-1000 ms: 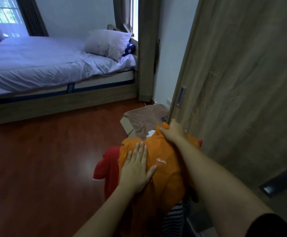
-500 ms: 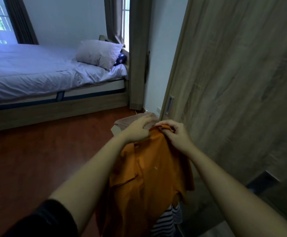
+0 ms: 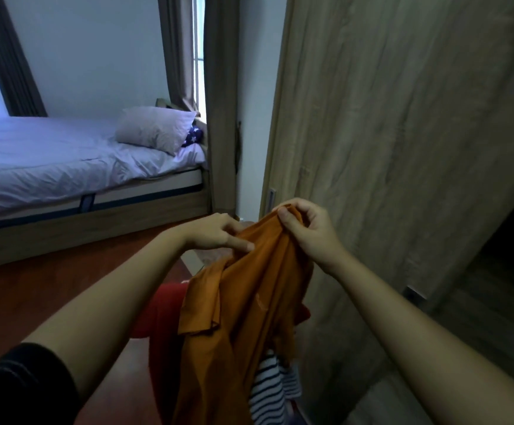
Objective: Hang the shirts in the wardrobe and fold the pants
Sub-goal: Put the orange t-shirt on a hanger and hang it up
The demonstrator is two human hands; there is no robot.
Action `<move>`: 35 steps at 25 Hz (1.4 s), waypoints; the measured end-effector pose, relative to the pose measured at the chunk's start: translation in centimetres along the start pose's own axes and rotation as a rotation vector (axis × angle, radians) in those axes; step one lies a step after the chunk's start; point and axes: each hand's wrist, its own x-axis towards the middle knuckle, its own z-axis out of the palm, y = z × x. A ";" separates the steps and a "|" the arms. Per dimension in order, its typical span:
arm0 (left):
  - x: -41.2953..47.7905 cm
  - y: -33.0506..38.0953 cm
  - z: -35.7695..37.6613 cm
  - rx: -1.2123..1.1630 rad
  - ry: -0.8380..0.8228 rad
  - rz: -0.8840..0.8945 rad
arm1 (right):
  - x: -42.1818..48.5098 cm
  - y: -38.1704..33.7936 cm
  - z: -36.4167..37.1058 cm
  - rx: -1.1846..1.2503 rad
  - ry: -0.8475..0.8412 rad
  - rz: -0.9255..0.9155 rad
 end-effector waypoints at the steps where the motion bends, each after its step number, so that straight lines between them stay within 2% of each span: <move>1: -0.4 0.3 0.3 0.014 0.000 -0.024 | -0.8 -1.2 -0.8 0.016 0.034 -0.012; 4: -1.2 2.8 1.0 0.076 0.057 0.010 | -3.2 -4.4 -4.4 0.018 0.140 -0.041; 7: -0.5 6.8 0.4 0.180 0.266 0.173 | -5.8 -6.7 -8.8 0.013 0.289 -0.001; 9: -0.1 10.4 0.9 0.028 0.303 0.257 | -7.8 -8.2 -12.4 0.003 0.366 0.071; 11: 0.8 13.6 2.5 -0.173 0.227 0.285 | -10.0 -9.6 -15.8 -0.012 0.384 0.151; 12: 1.3 15.0 3.7 -0.225 0.190 0.292 | -11.3 -10.2 -17.6 -0.084 0.363 0.190; 14: 2.6 17.6 5.5 -0.269 0.126 0.303 | -13.7 -11.1 -20.6 -0.391 0.231 0.298; 16: 3.6 20.0 6.6 -0.212 0.061 0.271 | -16.0 -12.1 -22.8 -0.703 0.129 0.416; 17: 4.1 21.1 6.9 -0.149 0.022 0.253 | -17.0 -12.6 -23.7 -0.767 0.136 0.434; 19: 5.0 23.1 7.9 -0.025 -0.040 0.239 | -18.9 -13.6 -25.4 -0.746 0.203 0.443; 21: 6.0 24.4 9.0 -0.010 -0.050 0.256 | -20.4 -14.2 -27.0 -0.637 0.247 0.488; 26: 7.6 26.8 11.7 -0.394 -0.154 0.316 | -22.7 -14.5 -29.1 -0.449 0.429 0.602; 28: 8.4 28.2 13.4 -0.435 -0.112 0.330 | -23.2 -14.5 -29.3 -0.410 0.528 0.613; 31: 9.0 30.2 15.8 -0.273 -0.101 0.368 | -23.9 -14.4 -29.5 -0.412 0.649 0.569; 33: 9.4 31.2 16.7 -0.300 0.025 0.386 | -24.3 -14.3 -29.9 -0.514 0.646 0.524; 35: 10.0 31.6 17.0 -0.169 0.135 0.480 | -24.8 -14.3 -30.6 -0.602 0.587 0.503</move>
